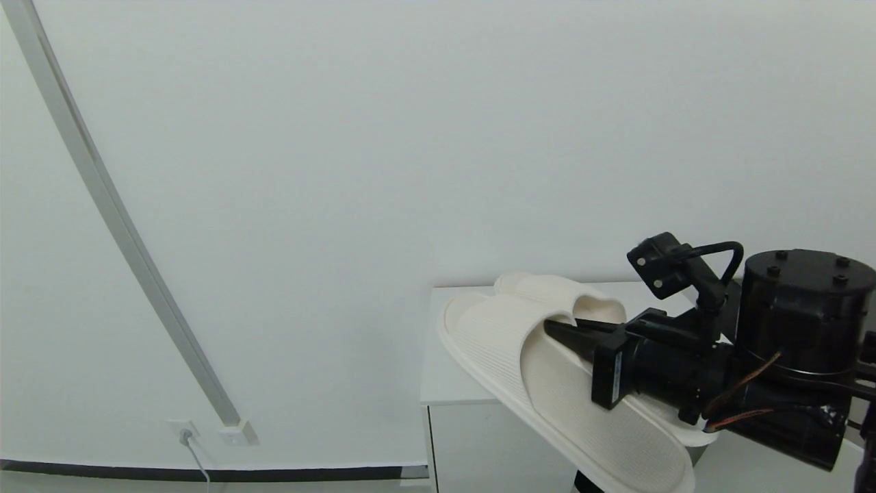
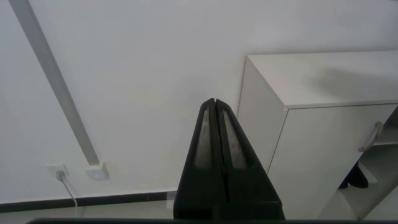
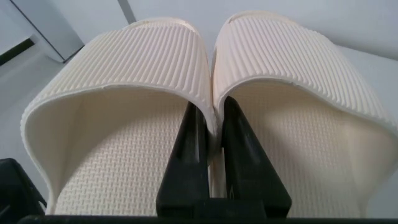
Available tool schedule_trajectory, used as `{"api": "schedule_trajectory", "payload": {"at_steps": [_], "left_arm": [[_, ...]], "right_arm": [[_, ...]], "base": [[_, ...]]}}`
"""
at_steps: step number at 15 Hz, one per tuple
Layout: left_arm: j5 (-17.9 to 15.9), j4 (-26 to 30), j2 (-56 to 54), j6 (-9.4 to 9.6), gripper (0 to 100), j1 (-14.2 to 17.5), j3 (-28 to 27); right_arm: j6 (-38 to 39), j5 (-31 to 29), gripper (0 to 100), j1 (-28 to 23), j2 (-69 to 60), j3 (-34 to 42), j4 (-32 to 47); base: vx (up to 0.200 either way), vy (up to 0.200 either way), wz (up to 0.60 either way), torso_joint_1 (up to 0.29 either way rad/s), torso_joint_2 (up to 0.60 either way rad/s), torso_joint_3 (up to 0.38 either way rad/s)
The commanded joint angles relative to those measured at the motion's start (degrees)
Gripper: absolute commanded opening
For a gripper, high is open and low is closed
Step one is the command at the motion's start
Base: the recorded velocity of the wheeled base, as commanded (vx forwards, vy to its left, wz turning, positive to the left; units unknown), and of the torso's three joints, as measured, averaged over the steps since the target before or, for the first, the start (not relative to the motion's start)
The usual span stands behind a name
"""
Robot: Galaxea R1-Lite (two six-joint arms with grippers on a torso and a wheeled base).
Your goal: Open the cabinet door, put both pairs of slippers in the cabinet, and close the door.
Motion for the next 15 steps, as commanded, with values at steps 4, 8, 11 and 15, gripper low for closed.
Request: {"api": "schedule_trajectory", "payload": {"at_steps": [4,8,11,15], "left_arm": [[0.0,-0.02,0.0,-0.02,0,0.01,0.0],[0.0,-0.02,0.0,-0.11,0,0.01,0.0],[0.09,-0.02,0.0,-0.11,0,0.01,0.0],[0.09,-0.02,0.0,-0.2,0,0.01,0.0]], "right_arm": [[0.0,0.03,0,0.62,-0.94,0.38,-0.05],[0.0,0.03,0,0.62,-0.94,0.82,-0.05],[-0.09,0.03,0,0.88,-0.94,1.17,-0.05],[-0.09,-0.06,0,0.88,-1.03,1.35,-0.14]], "base": [[-0.1,0.0,0.0,0.001,0.0,0.001],[-0.2,0.0,0.0,0.008,0.01,0.001],[-0.2,0.0,0.0,-0.005,0.0,0.001],[0.0,0.0,0.0,0.0,0.0,0.0]]}}
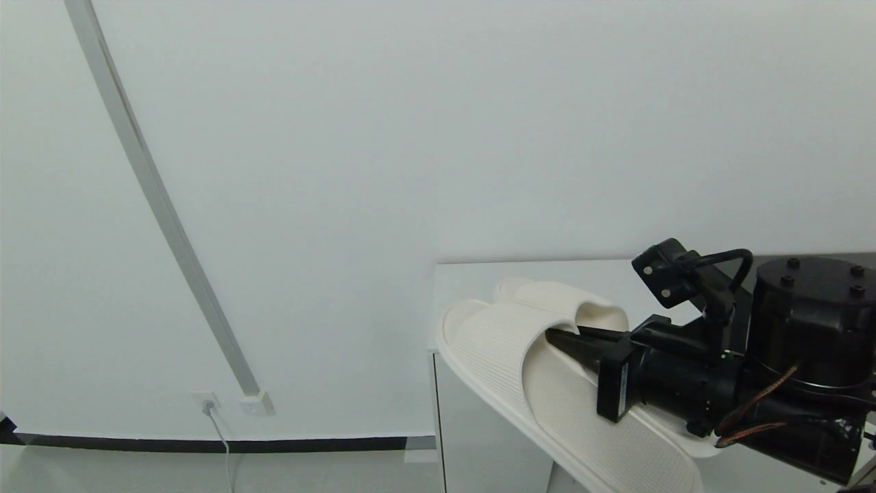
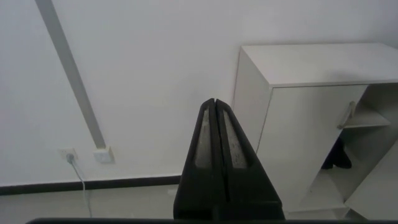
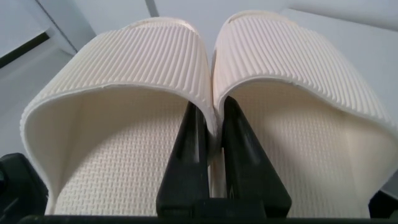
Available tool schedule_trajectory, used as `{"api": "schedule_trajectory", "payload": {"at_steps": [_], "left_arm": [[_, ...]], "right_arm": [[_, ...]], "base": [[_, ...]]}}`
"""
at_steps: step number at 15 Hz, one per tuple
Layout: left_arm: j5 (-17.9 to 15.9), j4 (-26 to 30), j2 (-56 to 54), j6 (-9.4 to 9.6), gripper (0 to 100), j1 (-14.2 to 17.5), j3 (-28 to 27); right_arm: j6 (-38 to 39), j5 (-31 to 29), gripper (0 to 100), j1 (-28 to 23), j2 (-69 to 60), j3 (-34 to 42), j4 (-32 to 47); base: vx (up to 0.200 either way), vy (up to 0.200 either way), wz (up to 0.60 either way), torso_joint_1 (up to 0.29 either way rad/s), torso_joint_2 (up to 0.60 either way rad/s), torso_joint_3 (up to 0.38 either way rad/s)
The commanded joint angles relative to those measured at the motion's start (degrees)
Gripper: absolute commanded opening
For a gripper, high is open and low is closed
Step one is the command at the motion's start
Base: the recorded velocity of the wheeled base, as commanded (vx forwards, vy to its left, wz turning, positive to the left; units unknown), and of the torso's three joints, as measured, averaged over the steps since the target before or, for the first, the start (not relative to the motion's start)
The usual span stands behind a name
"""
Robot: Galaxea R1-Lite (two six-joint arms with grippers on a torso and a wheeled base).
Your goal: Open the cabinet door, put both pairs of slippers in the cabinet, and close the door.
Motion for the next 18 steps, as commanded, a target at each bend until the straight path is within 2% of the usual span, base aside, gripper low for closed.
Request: {"api": "schedule_trajectory", "payload": {"at_steps": [1,14,18], "left_arm": [[-0.02,-0.02,0.0,-0.08,0,0.01,0.0],[-0.02,-0.02,0.0,-0.08,0,0.01,0.0],[-0.02,-0.02,0.0,-0.08,0,0.01,0.0]], "right_arm": [[0.02,0.0,0,0.08,0.16,-0.01,-0.05],[0.02,-0.09,0,1.13,0.33,0.87,-0.14],[0.02,0.09,0,1.13,0.42,0.78,-0.14]], "base": [[0.0,0.0,0.0,0.0,0.0,0.0],[0.0,0.0,0.0,0.0,0.0,0.0],[0.0,-0.2,0.0,0.004,0.0,0.002]]}}
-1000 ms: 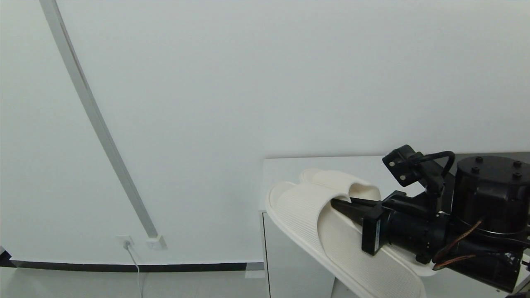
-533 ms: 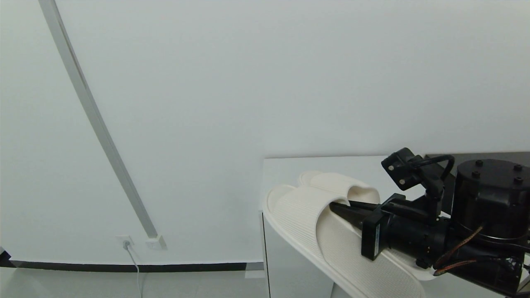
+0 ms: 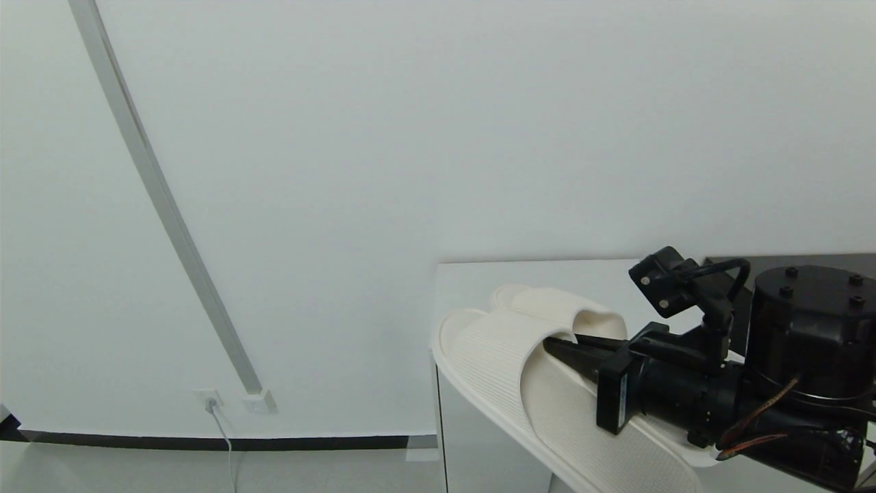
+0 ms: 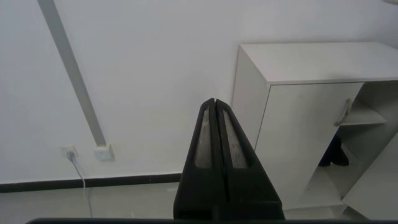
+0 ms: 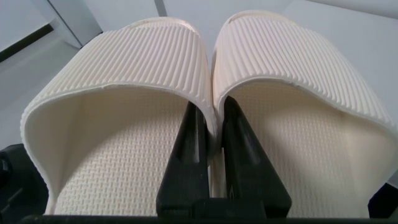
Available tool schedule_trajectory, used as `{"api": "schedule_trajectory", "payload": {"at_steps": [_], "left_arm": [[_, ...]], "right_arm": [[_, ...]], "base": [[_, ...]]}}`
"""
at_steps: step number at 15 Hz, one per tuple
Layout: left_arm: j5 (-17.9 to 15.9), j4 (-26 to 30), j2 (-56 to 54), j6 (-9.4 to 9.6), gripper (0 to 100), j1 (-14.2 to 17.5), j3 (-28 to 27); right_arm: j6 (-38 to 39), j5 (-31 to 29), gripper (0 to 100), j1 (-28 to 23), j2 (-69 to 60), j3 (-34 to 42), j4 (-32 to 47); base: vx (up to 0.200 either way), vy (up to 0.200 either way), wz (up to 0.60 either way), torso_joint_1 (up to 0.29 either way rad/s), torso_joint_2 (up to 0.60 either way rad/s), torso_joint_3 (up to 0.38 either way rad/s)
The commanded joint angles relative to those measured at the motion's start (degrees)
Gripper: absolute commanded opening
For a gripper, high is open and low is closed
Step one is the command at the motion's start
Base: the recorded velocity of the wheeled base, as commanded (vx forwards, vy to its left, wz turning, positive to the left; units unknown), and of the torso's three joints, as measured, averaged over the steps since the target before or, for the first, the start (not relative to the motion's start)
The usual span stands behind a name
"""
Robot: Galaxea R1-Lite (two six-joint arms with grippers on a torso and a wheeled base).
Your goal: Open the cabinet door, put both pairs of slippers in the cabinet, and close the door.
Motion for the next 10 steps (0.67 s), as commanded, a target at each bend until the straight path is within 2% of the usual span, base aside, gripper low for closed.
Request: {"api": "schedule_trajectory", "payload": {"at_steps": [1,10], "left_arm": [[-0.02,-0.02,0.0,-0.04,0,0.01,0.0],[-0.02,-0.02,0.0,-0.04,0,0.01,0.0]], "right_arm": [[0.02,0.14,0,0.01,0.31,-0.01,0.0],[0.02,-0.03,0,0.01,1.1,-0.09,-0.18]], "base": [[0.0,-0.2,0.0,-0.007,-0.01,0.007],[0.0,-0.2,0.0,0.007,0.01,0.003]]}}
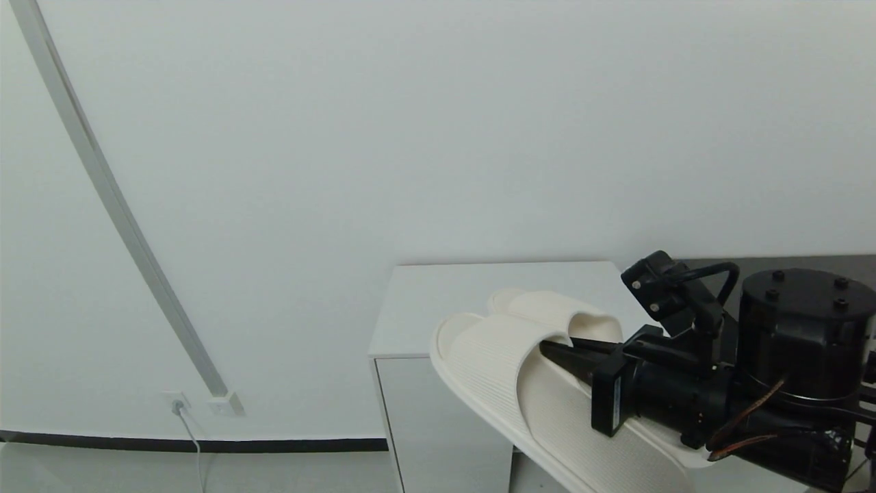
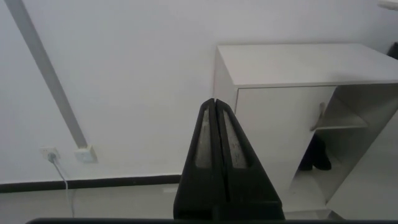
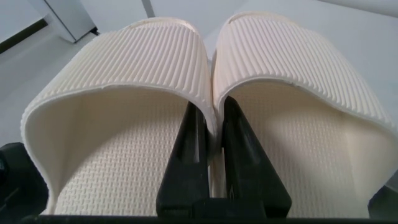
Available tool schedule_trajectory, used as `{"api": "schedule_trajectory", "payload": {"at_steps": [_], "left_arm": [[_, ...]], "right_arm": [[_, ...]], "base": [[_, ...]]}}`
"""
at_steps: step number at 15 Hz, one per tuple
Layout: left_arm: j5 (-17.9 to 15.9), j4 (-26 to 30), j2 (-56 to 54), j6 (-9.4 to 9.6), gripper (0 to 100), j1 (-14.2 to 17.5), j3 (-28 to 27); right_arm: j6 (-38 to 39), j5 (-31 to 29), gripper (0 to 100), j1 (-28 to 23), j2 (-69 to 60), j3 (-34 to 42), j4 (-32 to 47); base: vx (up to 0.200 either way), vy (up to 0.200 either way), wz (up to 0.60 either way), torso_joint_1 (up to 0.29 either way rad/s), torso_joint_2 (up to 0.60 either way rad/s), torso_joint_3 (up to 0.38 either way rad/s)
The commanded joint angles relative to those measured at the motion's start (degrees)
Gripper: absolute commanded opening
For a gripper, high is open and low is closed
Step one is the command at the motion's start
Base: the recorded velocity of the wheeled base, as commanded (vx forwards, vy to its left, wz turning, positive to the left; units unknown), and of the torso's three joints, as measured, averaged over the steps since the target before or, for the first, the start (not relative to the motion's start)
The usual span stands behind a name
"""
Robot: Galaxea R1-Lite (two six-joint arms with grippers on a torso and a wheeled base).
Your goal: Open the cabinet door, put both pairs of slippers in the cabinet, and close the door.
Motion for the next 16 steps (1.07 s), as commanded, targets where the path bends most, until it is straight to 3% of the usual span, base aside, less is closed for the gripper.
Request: {"api": "schedule_trajectory", "payload": {"at_steps": [1,11,16], "left_arm": [[0.0,-0.02,0.0,0.04,0,-0.01,0.0],[0.0,-0.02,0.0,-0.04,0,-0.01,0.0],[0.0,-0.02,0.0,-0.13,0,-0.01,0.0]], "right_arm": [[-0.01,-0.21,0,0.01,0.13,-0.01,-0.13],[-0.18,-0.47,0,-0.08,-0.22,0.7,-0.66],[-2.99,-0.3,0,0.01,-0.48,2.54,-0.84]], "base": [[0.0,-0.2,0.0,-0.002,0.0,0.002],[0.0,-0.2,0.0,0.002,0.0,0.002],[0.0,0.0,0.0,0.0,0.0,0.0]]}}
